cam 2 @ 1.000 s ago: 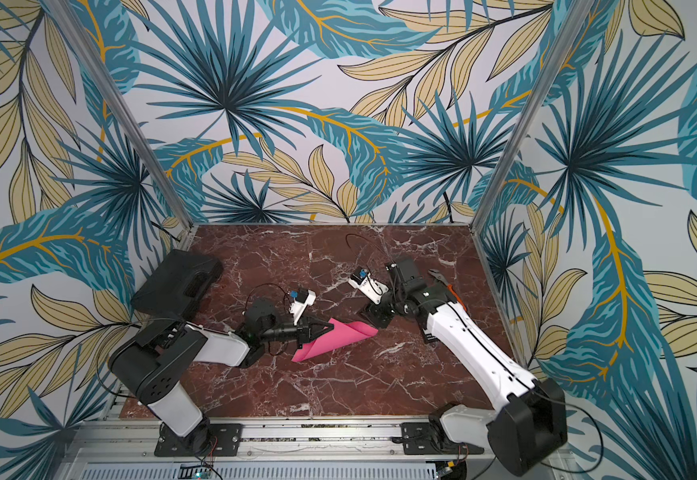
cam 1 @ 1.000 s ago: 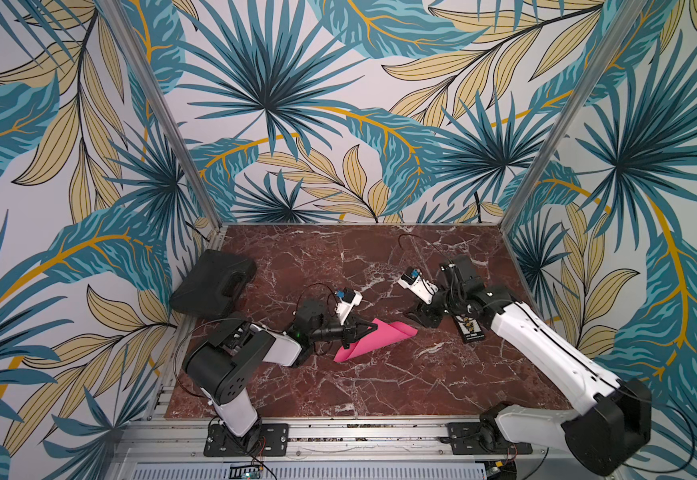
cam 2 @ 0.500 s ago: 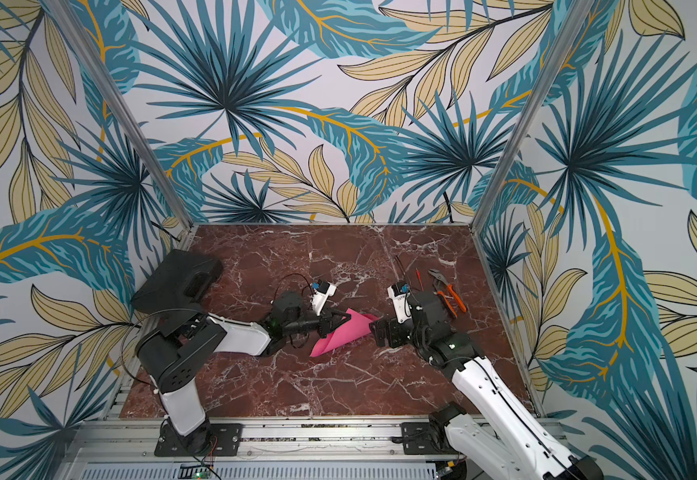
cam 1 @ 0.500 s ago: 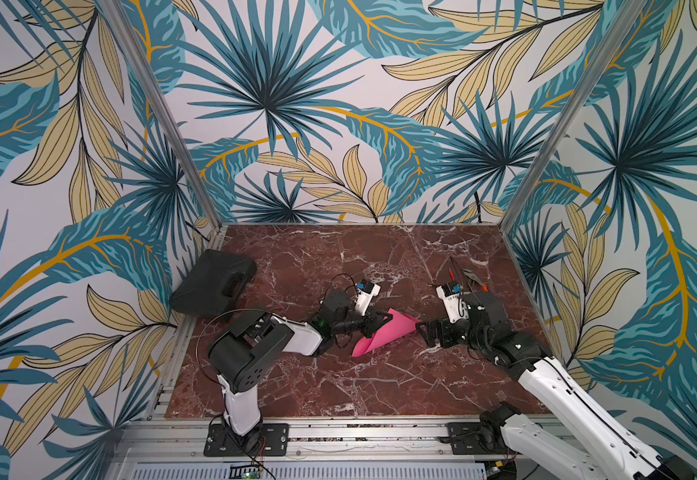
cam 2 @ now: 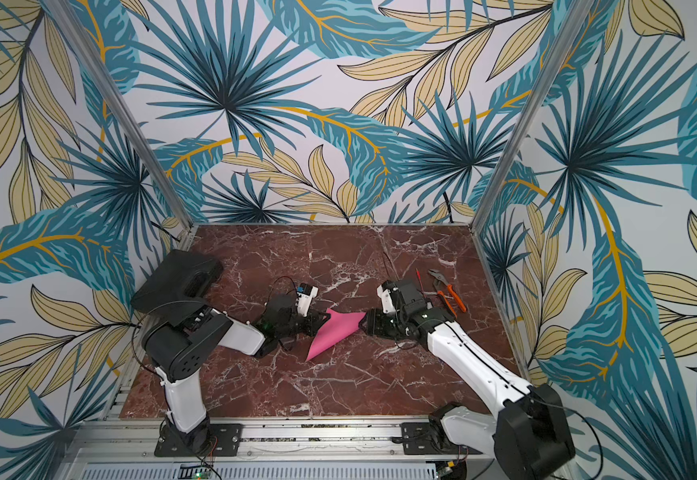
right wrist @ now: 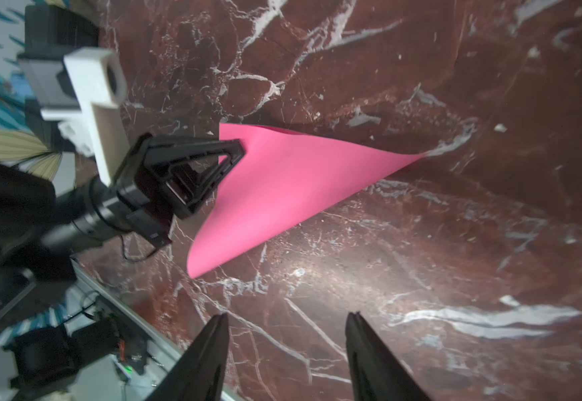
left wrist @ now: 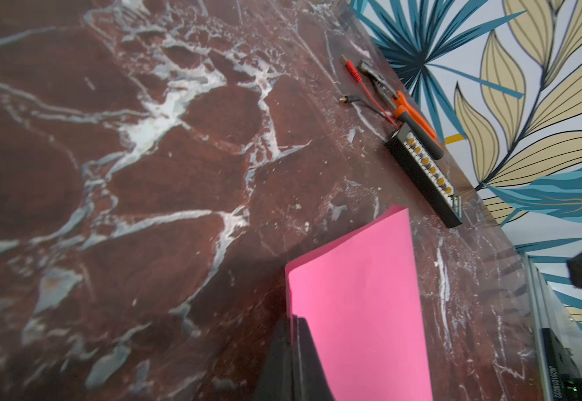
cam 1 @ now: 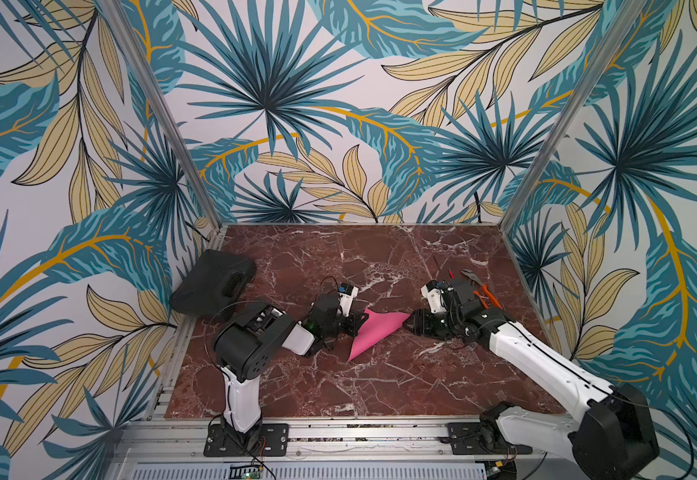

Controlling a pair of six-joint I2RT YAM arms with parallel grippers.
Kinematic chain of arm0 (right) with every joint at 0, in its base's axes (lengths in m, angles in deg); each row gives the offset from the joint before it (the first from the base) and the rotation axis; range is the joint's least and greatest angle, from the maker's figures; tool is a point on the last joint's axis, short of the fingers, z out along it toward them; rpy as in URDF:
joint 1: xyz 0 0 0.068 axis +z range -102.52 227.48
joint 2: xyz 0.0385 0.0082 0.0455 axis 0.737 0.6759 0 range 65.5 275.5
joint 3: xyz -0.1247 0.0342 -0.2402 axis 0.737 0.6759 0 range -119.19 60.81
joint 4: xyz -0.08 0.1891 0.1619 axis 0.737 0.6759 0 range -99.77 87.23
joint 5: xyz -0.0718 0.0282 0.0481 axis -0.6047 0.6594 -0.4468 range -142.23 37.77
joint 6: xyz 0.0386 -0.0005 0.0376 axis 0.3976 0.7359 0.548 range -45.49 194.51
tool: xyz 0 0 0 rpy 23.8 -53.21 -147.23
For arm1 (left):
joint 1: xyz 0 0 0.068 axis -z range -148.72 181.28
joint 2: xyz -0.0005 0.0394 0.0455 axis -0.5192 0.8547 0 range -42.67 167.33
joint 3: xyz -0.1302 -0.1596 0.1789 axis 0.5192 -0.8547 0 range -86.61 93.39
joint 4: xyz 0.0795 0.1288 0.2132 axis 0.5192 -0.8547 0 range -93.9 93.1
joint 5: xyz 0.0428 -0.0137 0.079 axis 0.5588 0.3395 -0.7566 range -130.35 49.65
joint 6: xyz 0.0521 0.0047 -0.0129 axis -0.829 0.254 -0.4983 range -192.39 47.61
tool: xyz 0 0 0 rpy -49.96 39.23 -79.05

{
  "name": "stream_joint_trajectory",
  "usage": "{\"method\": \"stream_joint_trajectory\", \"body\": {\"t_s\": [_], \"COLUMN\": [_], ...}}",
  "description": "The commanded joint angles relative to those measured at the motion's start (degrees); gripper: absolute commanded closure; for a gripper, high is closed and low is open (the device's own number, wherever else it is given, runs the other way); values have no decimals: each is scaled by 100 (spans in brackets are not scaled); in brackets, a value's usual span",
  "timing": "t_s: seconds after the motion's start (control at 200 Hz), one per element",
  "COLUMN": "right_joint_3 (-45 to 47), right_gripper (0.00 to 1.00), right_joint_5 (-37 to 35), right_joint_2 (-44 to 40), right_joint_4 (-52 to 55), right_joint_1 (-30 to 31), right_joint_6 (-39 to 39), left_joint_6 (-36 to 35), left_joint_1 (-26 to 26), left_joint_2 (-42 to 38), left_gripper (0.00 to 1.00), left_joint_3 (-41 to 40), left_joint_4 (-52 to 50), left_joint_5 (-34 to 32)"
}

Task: Fold the square paper diagonally
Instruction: Fold the paper at the center of the board.

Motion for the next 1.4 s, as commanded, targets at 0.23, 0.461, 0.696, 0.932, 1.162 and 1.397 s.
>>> {"method": "stream_joint_trajectory", "body": {"t_s": [0.23, 0.461, 0.696, 0.932, 1.162, 1.397], "right_joint_3": [-1085, -1849, -2299, -2537, -2582, -2388], "right_gripper": [69, 82, 87, 91, 92, 92], "right_joint_5": [-816, -1239, -1206, -1095, -1169, -1243], "right_joint_2": [1408, 2538, 3323, 3844, 4104, 4043], "right_joint_4": [-341, -366, -388, -383, -135, 179], "right_joint_1": [925, 1461, 1653, 1750, 1779, 1777], "right_joint_6": [1031, 1166, 1203, 1199, 1089, 857], "left_joint_6": [119, 332, 437, 447, 464, 479], "left_joint_1": [186, 253, 298, 305, 306, 308], "left_joint_2": [-344, -490, -539, -526, -539, -544], "left_gripper": [100, 100, 100, 100, 100, 100], "left_joint_3": [-464, -666, -760, -812, -843, -862], "left_joint_4": [85, 60, 82, 147, 110, 55], "left_joint_5": [-893, -1268, -1377, -1467, -1535, -1618]}}
